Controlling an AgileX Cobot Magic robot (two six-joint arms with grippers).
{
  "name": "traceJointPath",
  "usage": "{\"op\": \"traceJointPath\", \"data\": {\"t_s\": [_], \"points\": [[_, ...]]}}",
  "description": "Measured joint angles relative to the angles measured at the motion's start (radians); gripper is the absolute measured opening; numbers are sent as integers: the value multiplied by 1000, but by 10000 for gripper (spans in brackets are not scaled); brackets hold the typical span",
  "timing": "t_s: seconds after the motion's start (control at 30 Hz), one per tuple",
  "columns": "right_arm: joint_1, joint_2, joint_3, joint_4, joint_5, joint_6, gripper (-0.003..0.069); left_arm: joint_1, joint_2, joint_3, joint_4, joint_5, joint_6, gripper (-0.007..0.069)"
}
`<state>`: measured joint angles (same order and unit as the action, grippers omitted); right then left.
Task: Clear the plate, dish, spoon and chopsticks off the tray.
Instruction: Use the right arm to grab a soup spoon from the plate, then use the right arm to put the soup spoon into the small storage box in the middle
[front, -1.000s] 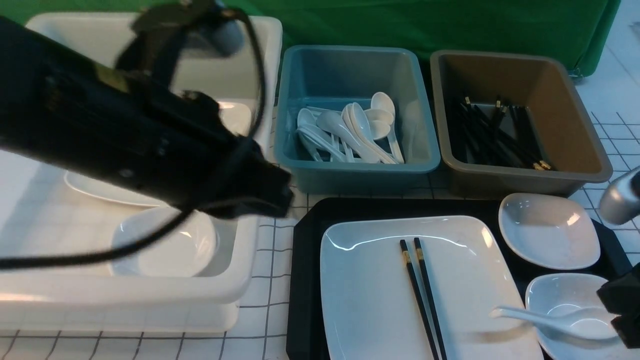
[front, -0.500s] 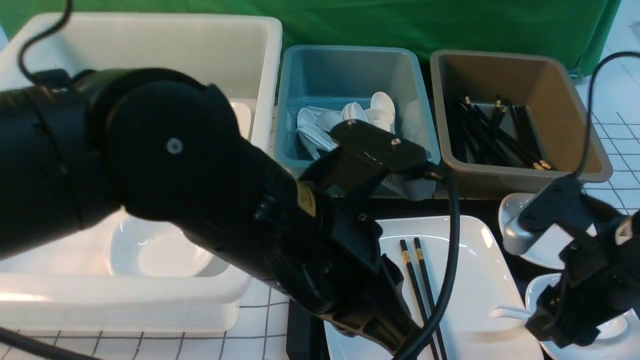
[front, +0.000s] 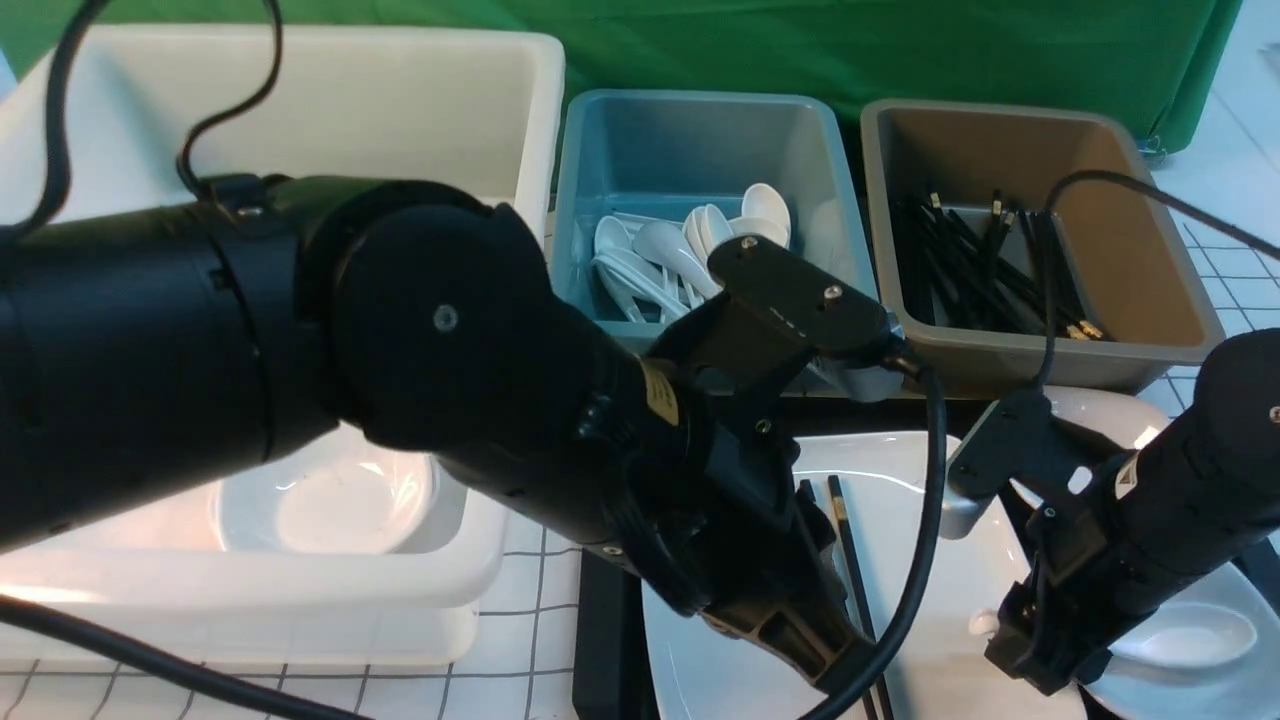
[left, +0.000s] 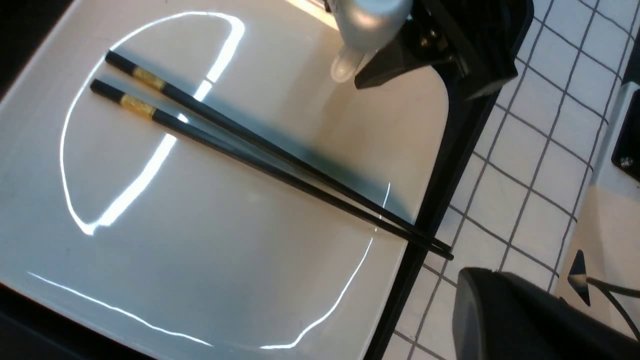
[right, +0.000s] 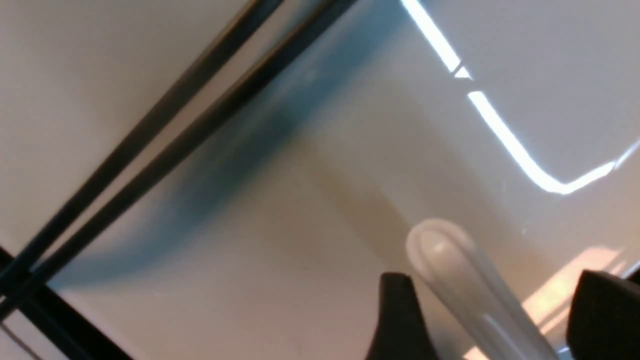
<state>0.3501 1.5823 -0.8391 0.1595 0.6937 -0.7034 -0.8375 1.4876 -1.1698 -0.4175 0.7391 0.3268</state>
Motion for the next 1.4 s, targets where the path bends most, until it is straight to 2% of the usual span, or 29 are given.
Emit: {"op": "traceJointPath", "data": {"t_s": [0.1, 0.13, 0.17, 0.2, 0.23, 0.27, 0.5, 0.57, 0.67, 0.87, 1.07, 1.17, 1.27, 1.3, 1.4], "points": [[21, 8, 0, -6, -8, -5, 274, 0, 0, 0, 0, -10, 5, -3], [23, 8, -2, -7, -8, -5, 189, 0, 0, 0, 2, -11, 7, -3], [25, 8, -7, -7, -8, -5, 133, 1, 0, 0, 5, -11, 7, -3], [26, 8, -11, -8, -8, -5, 108, 1, 0, 0, 8, -11, 7, -3], [27, 7, -22, -9, -2, -5, 55, 2, 0, 0, 23, -11, 7, -3], [28, 6, -40, -10, 12, -4, 48, 3, 0, 0, 34, -12, 7, -3], [28, -48, -179, -9, 54, 46, 48, 13, 0, -1, 112, -86, -2, -3], [28, -66, -240, 0, 26, 84, 48, 42, -3, -6, 136, -123, -46, -3], [28, -63, -385, 55, -66, 106, 48, 142, -12, -48, 153, -151, -108, -3], [28, 87, -643, 184, -154, 100, 48, 323, -15, -125, 135, -166, -124, -3], [29, 335, -908, 336, -167, 100, 60, 380, -16, -139, 100, -130, -124, -3], [33, 442, -1022, 386, -168, 100, 111, 382, -16, -139, 88, -98, -124, -3], [39, 517, -1110, 403, -168, 101, 202, 382, -16, -139, 81, -74, -124, -3], [43, 549, -1149, 409, -168, 112, 267, 382, -16, -139, 78, -58, -124, -3], [46, 576, -1187, 409, -152, 172, 374, 382, -16, -139, 78, -14, -124, -3]]}}
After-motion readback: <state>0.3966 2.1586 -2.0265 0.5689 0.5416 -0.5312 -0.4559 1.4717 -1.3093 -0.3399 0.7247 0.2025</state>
